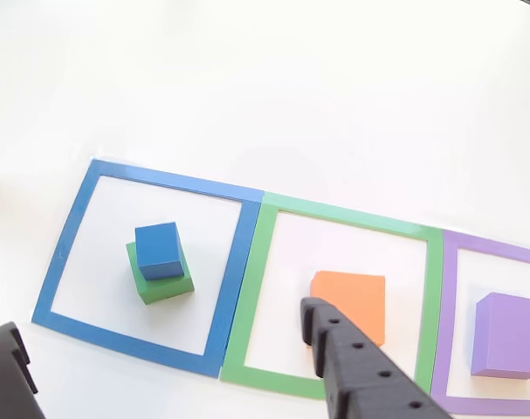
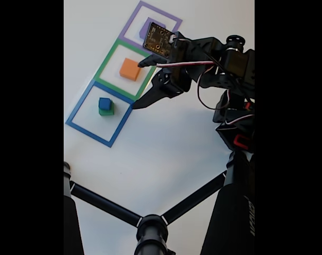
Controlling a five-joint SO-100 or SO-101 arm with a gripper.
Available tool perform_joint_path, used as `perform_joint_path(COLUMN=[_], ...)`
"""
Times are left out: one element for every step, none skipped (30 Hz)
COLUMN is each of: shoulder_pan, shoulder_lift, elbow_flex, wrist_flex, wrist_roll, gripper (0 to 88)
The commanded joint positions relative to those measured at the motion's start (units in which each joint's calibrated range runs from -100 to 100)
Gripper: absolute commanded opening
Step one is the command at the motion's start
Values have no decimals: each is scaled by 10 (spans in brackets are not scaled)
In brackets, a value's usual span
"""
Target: Tower of hanoi
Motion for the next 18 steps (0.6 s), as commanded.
perform_joint_path(shoulder_pan=[-14,-19,-23,-26,-28,-31,-31,-32,-34,-37,-40,-43,-45,-47,-47,-47,-46,-45], shoulder_lift=[26,32,36,42,48,57,67,78,89,101,113,128,142,159,175,192,213,233], elbow_flex=[10,22,39,59,79,103,121,135,145,157,171,183,192,202,210,216,223,227], wrist_flex=[-58,-82,-112,-150,-189,-239,-279,-312,-342,-374,-410,-447,-476,-510,-539,-567,-600,-630], wrist_roll=[0,0,0,0,0,0,0,0,0,0,0,0,0,0,0,0,0,0], gripper=[410,414,414,415,416,416,416,416,416,415,412,412,412,412,412,412,411,411])
